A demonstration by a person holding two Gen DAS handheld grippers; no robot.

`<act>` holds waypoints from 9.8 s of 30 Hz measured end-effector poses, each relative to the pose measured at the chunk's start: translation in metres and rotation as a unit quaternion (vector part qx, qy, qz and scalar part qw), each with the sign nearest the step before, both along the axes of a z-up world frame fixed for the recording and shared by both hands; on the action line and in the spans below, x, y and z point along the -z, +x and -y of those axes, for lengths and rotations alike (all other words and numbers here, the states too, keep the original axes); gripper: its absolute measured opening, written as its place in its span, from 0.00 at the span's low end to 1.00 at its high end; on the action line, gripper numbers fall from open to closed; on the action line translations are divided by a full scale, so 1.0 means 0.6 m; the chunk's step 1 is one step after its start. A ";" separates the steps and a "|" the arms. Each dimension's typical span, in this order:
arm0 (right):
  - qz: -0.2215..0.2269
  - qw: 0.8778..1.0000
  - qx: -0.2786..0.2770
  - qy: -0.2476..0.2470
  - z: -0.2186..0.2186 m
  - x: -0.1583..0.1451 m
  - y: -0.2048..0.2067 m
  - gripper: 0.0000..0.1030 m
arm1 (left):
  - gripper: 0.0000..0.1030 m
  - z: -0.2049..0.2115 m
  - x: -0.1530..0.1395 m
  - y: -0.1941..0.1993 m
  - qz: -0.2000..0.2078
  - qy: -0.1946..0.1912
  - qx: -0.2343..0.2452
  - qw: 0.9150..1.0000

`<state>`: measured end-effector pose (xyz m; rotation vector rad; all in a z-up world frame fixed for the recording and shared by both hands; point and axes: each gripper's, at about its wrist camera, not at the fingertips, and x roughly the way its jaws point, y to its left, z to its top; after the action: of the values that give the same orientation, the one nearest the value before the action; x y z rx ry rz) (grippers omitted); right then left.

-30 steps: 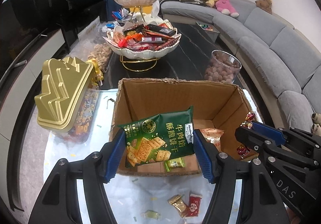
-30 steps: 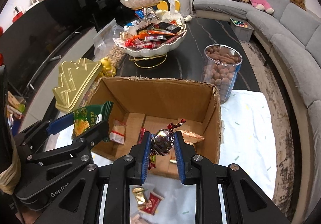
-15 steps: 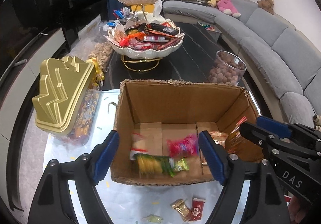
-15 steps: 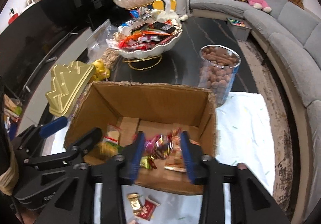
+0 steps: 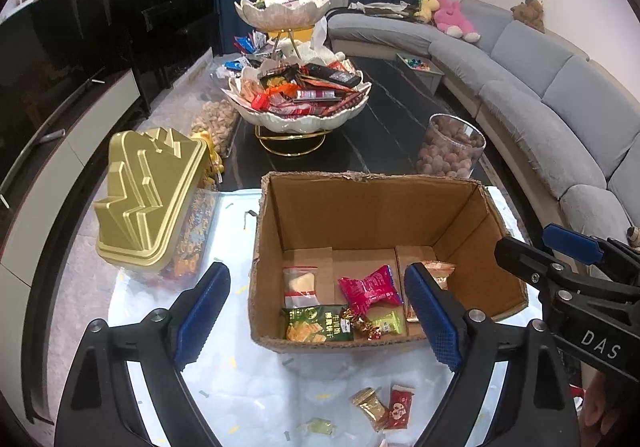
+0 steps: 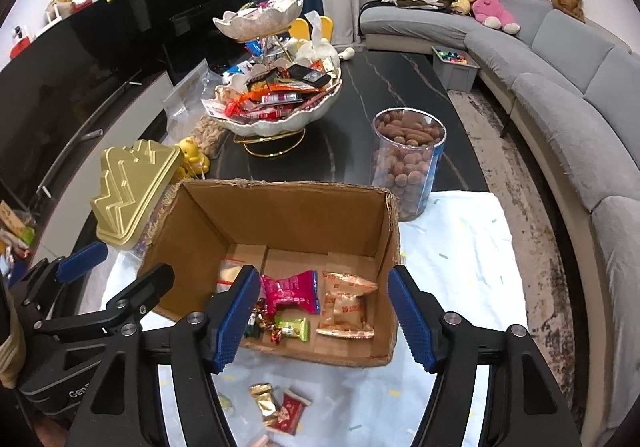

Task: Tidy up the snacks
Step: 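Open both tools to drop the green packet and red foil chocolate into the box, then withdraw both open tools from the box toward the remaining snacks, then move the left tool toward the pink wrapped cake while the right tool approaches the red wrapped candy, then close the left tool on the pink wrapped cake while the right tool grasps the red candy, then lift the pink cake and red candy and carry them over the box with both tools, then lower both held snacks into the box and open both tools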

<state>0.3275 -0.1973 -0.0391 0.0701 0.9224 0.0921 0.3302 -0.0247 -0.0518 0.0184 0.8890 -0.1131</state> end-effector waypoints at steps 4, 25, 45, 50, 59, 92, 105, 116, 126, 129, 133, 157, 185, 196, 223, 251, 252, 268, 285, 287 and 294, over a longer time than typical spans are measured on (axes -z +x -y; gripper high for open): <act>0.007 1.000 -0.002 -0.002 -0.003 -0.012 -0.015 0.66 | 0.87 -0.006 -0.011 -0.018 0.005 0.001 -0.001 1.000; 0.025 1.000 -0.003 -0.014 -0.018 -0.041 -0.098 0.66 | 0.87 -0.023 -0.042 -0.102 0.019 0.007 0.001 1.000; 0.011 1.000 -0.012 -0.018 -0.016 -0.008 -0.149 0.66 | 0.87 -0.027 -0.023 -0.173 0.026 0.021 -0.002 0.999; -0.003 1.000 -0.023 -0.022 -0.012 0.010 -0.159 0.66 | 0.87 -0.026 -0.004 -0.193 0.015 0.014 -0.013 1.000; -0.022 0.999 -0.034 -0.026 -0.009 0.041 -0.181 0.66 | 0.87 -0.015 0.040 -0.224 -0.011 0.014 -0.014 1.000; -0.092 0.994 -0.056 -0.015 -0.024 0.142 -0.200 0.66 | 0.86 0.046 0.152 -0.302 -0.059 0.010 0.056 0.997; -0.197 0.978 -0.049 0.045 -0.003 0.198 -0.152 0.66 | 0.86 0.072 0.173 -0.289 -0.110 -0.008 0.033 0.993; -0.263 0.961 -0.042 0.071 -0.009 0.237 -0.112 0.65 | 0.86 0.092 0.207 -0.266 -0.172 -0.017 0.025 0.985; -0.305 0.947 -0.018 0.100 -0.019 0.264 -0.080 0.59 | 0.85 0.105 0.240 -0.243 -0.200 -0.023 0.017 0.979; -0.315 0.944 -0.017 0.097 -0.029 0.274 -0.072 0.58 | 0.81 0.106 0.249 -0.240 -0.202 -0.028 0.019 0.979; -0.325 0.941 -0.016 0.096 -0.037 0.286 -0.063 0.53 | 0.76 0.108 0.257 -0.237 -0.204 -0.032 0.020 0.978; -0.356 0.931 -0.020 0.076 -0.046 0.335 -0.037 0.22 | 0.42 0.098 0.291 -0.204 -0.235 -0.067 0.035 0.969; -0.264 0.962 -0.021 0.061 -0.032 0.211 -0.108 0.21 | 0.38 0.028 0.189 -0.253 -0.164 -0.067 0.016 0.984; -0.207 0.976 -0.029 0.066 -0.029 0.144 -0.140 0.22 | 0.38 0.013 0.128 -0.254 -0.115 -0.065 -0.005 0.991; -0.037 0.997 -0.048 0.043 -0.038 0.021 -0.162 0.22 | 0.38 -0.020 0.012 -0.189 -0.012 -0.054 -0.022 0.998; 0.073 0.996 -0.044 -0.007 -0.029 -0.034 -0.104 0.22 | 0.38 0.014 -0.041 -0.073 0.046 -0.035 0.013 0.998; 0.075 0.996 -0.046 -0.009 -0.030 -0.033 -0.102 0.22 | 0.38 0.015 -0.039 -0.068 0.047 -0.035 0.014 0.998; 0.070 0.996 -0.043 -0.025 -0.032 0.007 -0.041 0.22 | 0.38 0.022 0.009 0.005 0.029 -0.035 0.025 0.999; 0.047 0.997 -0.046 -0.031 -0.031 0.052 0.004 0.22 | 0.41 0.027 0.059 0.046 0.001 -0.036 0.031 0.999; 0.048 0.997 -0.046 -0.034 -0.030 0.051 0.004 0.22 | 0.44 0.025 0.060 0.046 0.000 -0.037 0.032 0.999; 0.058 0.997 -0.033 -0.041 -0.021 0.039 -0.002 0.48 | 0.74 0.014 0.043 0.037 0.017 -0.034 0.027 0.999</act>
<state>0.3264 -0.1844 -0.0623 -0.0425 0.8107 0.1179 0.3525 -0.0330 -0.0775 -0.0191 0.8499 -0.1920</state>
